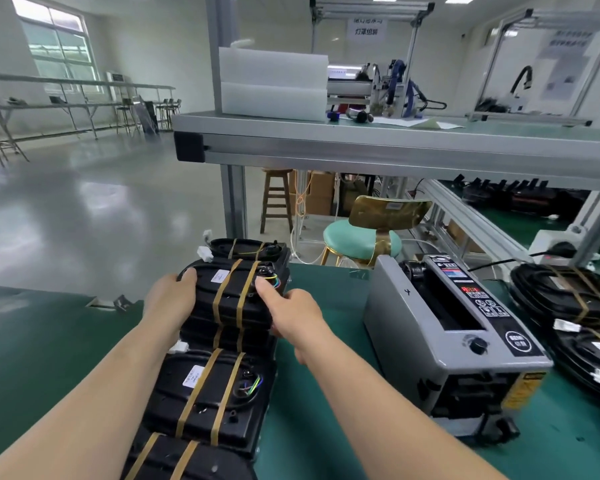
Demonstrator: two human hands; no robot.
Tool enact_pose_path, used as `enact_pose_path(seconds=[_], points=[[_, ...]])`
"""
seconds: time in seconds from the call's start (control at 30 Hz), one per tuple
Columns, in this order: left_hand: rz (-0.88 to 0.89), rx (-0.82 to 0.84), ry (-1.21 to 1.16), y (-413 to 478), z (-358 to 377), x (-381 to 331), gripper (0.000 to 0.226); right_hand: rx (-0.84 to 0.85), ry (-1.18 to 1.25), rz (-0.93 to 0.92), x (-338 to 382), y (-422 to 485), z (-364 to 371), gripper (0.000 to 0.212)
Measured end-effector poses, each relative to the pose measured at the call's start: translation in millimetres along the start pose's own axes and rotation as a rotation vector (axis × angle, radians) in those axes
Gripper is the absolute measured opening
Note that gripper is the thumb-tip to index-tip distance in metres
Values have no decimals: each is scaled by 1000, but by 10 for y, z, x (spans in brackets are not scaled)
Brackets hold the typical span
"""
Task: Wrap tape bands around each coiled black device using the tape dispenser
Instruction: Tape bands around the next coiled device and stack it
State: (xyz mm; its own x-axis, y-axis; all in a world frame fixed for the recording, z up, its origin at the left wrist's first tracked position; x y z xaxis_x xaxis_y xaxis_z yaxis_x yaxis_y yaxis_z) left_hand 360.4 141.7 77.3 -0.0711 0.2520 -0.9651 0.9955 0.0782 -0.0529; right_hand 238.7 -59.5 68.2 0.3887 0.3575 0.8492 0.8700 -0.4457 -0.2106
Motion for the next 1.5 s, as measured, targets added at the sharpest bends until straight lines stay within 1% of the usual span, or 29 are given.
enact_pose_path(seconds=[0.1,0.2,0.33,0.47,0.53,0.6,0.67,0.77,0.83,0.93,1.0,1.07,1.17,1.3,1.4,1.5], points=[[32,11,93,-29,38,-29,46,-10,-82,57,-59,-29,-27,74],[44,24,108,-38,77,-73,46,20,-160,88,-76,-72,-30,75],[4,31,57,-37,97,-19,49,147,-7,138,-126,-145,114,72],[0,-48,96,-94,40,-24,57,151,55,124,-122,-205,90,90],[2,-89,122,-162,-2,-52,62,148,50,109,-111,-238,51,94],[23,-130,128,-237,-47,-112,62,130,-41,96,-98,-256,-10,98],[56,-171,131,-339,-78,-211,60,65,-116,75,-51,-282,-123,98],[142,-240,87,-540,-94,-430,56,-41,-119,13,79,-346,-335,87],[226,-239,40,-677,-47,-590,53,-94,-97,-25,156,-394,-478,75],[389,-165,-37,-967,143,-867,43,-130,-2,-98,229,-512,-683,45],[476,-107,-89,-1222,308,-1051,31,-154,77,-149,255,-627,-824,31],[538,-21,-141,-1493,499,-1204,21,-189,147,-210,272,-766,-992,5],[621,121,-210,-1924,775,-1379,14,-237,190,-306,256,-973,-1244,7],[711,279,-259,-2512,1129,-1512,14,-336,194,-390,29,-1239,-1613,16],[742,353,-285,-2867,1361,-1526,14,-405,227,-388,-261,-1404,-1895,18],[720,456,-299,-3159,1625,-1462,16,-488,240,-339,-577,-1523,-2136,20]])
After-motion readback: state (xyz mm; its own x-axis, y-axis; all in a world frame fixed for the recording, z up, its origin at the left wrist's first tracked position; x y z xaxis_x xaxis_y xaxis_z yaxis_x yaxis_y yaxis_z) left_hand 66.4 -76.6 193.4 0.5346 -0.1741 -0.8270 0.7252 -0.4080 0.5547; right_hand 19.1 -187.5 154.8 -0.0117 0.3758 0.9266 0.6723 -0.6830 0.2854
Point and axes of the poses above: each hand's wrist, its own y-axis towards the middle knuckle, its own z-axis out of the palm, x = y × z, the point moved 8 cm from there along y, towards the middle knuckle, and after that the axes turned 13 degrees about -y, right-handed, at the moved point
